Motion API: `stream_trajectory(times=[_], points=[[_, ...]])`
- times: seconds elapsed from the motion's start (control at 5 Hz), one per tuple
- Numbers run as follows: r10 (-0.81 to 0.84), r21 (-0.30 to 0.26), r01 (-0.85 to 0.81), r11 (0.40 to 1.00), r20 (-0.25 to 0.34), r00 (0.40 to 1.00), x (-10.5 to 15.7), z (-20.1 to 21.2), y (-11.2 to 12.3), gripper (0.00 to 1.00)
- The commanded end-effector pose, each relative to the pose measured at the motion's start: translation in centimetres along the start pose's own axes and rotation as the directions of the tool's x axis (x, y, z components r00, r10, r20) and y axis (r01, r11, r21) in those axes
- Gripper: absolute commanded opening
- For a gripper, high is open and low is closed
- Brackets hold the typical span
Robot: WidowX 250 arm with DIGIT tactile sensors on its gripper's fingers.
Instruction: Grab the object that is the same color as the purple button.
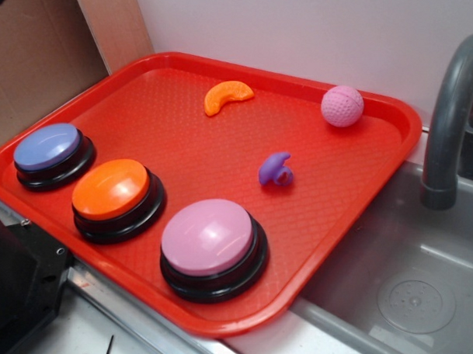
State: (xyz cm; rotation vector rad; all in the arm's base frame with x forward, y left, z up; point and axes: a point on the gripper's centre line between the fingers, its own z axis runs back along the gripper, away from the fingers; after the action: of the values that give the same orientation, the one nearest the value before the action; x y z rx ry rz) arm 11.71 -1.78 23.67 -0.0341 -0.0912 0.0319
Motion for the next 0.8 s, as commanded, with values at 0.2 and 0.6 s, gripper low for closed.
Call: stream_trajectory(times=[0.2,0.6], points=[[-0.014,-0.019,0.013,1.0,-0.043,0.999,0.3,-0.7,-0.9,1.0],[0.25,0.005,-0.25,0.968,0.014,0.968,2.6,-2.9,-3.3,1.0]])
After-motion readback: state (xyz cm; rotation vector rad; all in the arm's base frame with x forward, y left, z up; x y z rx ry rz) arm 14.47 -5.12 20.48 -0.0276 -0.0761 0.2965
